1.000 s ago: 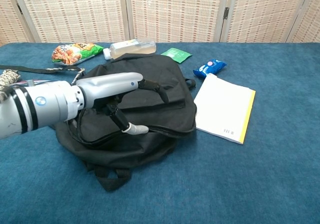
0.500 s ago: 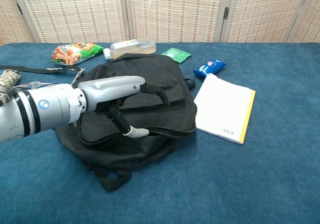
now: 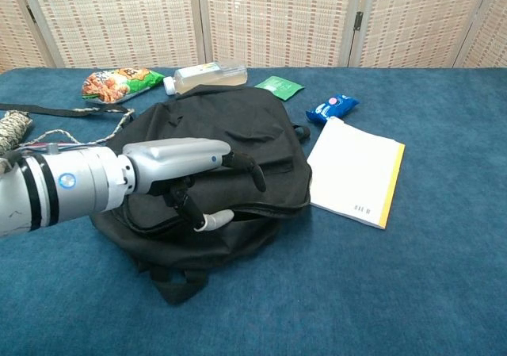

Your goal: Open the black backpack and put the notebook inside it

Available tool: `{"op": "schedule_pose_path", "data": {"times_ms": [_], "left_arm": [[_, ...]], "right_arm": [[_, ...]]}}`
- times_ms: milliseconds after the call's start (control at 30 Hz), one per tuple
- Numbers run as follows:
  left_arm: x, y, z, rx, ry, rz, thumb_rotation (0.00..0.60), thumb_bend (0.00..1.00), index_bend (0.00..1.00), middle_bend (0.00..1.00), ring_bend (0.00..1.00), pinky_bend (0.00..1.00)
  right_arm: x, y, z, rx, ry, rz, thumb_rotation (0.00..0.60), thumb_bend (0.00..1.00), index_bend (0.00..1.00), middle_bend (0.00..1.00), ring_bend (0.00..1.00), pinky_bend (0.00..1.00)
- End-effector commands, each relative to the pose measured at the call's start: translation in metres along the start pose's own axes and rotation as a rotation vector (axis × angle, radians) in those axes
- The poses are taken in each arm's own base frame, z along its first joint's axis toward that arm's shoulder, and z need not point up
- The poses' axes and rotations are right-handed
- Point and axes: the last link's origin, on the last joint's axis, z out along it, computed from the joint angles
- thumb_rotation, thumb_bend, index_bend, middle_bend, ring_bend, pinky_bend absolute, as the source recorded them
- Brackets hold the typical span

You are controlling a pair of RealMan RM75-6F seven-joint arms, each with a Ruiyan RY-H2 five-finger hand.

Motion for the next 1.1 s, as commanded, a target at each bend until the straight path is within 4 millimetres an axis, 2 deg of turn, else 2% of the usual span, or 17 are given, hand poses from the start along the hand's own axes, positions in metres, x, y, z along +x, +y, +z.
{"op": "schedule_pose_path", "data": {"times_ms": [33,300,600,733,867,1100], "left_arm": [[0.002,0.002,-0.001,-0.003,0.001,0.006,0.600,0.35,0.27,0.18,0.10,0.00],[0.012,0.000,0.015,0.031,-0.043,0.045,0.600,0.28,0.28,0.18,0.10,0.00],[0.015,-0.005,0.028,0.083,-0.086,0.121,0.600,0.28,0.33,0.18,0.10,0.00],[0.013,-0.004,0.029,0.088,-0.120,0.142,0.600,0.30,0.39,0.19,0.11,0.00],[0.012,0.000,0.030,0.082,-0.127,0.133,0.600,0.35,0.51,0.21,0.12,0.00],[0.011,0.005,0.032,0.074,-0.098,0.053,0.600,0.39,0.62,0.28,0.18,0.00]], "right_arm": [[-0.001,0.001,-0.001,-0.001,-0.001,0.003,0.600,0.40,0.07,0.08,0.16,0.08],[-0.003,0.003,-0.002,-0.006,-0.001,0.011,0.600,0.40,0.07,0.08,0.16,0.08],[-0.004,0.007,-0.005,-0.014,0.001,0.021,0.600,0.40,0.07,0.08,0.16,0.08],[-0.005,0.009,-0.007,-0.019,0.003,0.025,0.600,0.40,0.07,0.08,0.16,0.08],[-0.005,0.011,-0.008,-0.022,0.004,0.030,0.600,0.40,0.07,0.08,0.16,0.08],[-0.006,0.013,-0.009,-0.026,0.009,0.032,0.600,0.40,0.07,0.08,0.16,0.08]]}}
